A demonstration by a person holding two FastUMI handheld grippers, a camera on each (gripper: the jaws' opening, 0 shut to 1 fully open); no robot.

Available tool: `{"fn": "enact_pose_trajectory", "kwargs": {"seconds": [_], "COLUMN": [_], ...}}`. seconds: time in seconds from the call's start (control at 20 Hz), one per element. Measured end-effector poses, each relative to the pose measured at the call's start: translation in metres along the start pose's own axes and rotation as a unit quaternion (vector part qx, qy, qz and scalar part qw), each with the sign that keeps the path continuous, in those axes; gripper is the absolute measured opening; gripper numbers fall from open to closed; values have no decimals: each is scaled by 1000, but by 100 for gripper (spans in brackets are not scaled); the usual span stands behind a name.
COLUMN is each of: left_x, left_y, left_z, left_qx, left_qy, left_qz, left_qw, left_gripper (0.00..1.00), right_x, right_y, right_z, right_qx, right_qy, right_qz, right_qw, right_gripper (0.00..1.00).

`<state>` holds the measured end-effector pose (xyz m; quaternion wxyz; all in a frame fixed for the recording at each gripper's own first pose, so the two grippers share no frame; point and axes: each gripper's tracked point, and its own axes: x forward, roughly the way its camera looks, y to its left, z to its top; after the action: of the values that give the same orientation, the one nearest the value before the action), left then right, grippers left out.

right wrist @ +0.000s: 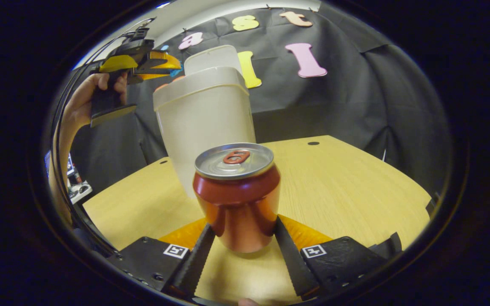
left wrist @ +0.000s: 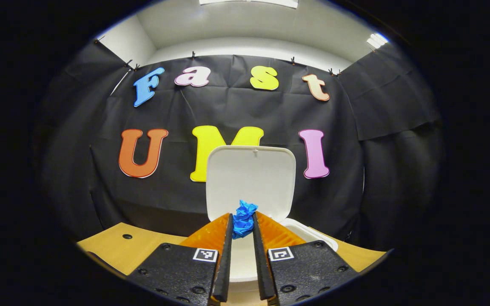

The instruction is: Press the lid of the desktop garbage bin to open it, pick up the crumpled paper on the desktop and throw it into the bin, then pick up the pop can on the desktop and drop it into the bin, and finally close the garbage bin lid.

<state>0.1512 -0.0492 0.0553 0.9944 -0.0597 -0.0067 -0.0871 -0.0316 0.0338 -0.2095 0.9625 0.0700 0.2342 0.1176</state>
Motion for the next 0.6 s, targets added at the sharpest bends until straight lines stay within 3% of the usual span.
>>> {"fn": "enact_pose_trajectory", "kwargs": {"seconds": [0.15, 0.4, 0.6], "left_x": [5, 3, -3], "left_y": [-7, -9, -11], "left_z": [-4, 4, 9], "left_qx": [10, 20, 19], "left_qy": [8, 3, -5], "left_qz": [-6, -6, -11], "left_qw": [1000, 1000, 1000], "left_gripper": [33, 100, 100], "right_x": [-2, -3, -6], "right_y": [7, 7, 2], "right_z": [5, 8, 9], "right_qx": [-1, 1, 5], "right_qy": [-6, -15, -17], "right_qz": [6, 6, -2], "right_qw": [1000, 1000, 1000], "right_gripper": [81, 82, 81]}}
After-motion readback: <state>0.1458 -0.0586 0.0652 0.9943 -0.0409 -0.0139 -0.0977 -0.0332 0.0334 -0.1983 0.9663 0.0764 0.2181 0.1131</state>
